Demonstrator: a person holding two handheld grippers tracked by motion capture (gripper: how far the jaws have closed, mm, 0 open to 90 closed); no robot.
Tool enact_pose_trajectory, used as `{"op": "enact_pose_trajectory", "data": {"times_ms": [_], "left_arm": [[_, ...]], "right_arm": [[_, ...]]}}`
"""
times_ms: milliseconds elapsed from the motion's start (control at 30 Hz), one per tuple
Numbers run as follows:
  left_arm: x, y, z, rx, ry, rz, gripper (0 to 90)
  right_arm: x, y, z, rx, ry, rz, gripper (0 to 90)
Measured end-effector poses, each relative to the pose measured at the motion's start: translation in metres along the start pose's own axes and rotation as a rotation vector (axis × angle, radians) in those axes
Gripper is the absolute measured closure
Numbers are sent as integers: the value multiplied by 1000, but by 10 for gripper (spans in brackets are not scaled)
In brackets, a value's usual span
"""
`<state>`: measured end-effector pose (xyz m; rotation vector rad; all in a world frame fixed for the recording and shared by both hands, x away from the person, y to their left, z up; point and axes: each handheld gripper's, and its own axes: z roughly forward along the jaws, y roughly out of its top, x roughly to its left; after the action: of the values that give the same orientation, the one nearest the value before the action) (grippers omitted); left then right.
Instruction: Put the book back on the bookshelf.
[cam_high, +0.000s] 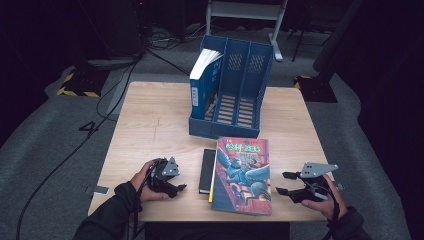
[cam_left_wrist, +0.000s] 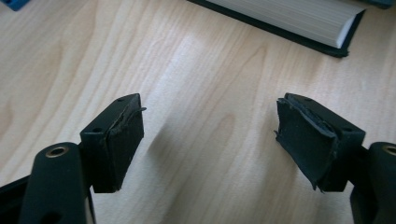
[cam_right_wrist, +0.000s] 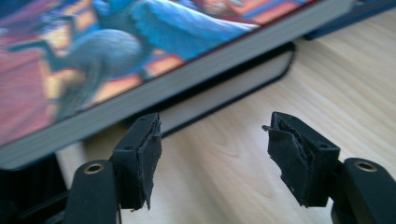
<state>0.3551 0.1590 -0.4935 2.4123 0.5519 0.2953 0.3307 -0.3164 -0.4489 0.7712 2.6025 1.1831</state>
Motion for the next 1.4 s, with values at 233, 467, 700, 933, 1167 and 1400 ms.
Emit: {"op": "enact_pose_trajectory", "data": {"times_ms": [233,467,700,933,1167,1400], "left_arm": [[5,-4,4,-28,-47,-52,170],[7,-9,7,-74,-72,-53,147],[7,-8,8,-73,-71,-54,145],[7,-8,8,-72,-71,-53,142],[7,-8,8,-71,-73,-53,142],[7,-7,9,-72,-76,-50,142]], "right_arm": [[15,10,-7,-24,61,9,338],[24,23,-2,12,87,8,292],[21,27,8,65,83,33,242],[14,32,19,121,133,72,186],[16,42,29,163,155,61,160],[19,45,27,169,131,37,168]]}}
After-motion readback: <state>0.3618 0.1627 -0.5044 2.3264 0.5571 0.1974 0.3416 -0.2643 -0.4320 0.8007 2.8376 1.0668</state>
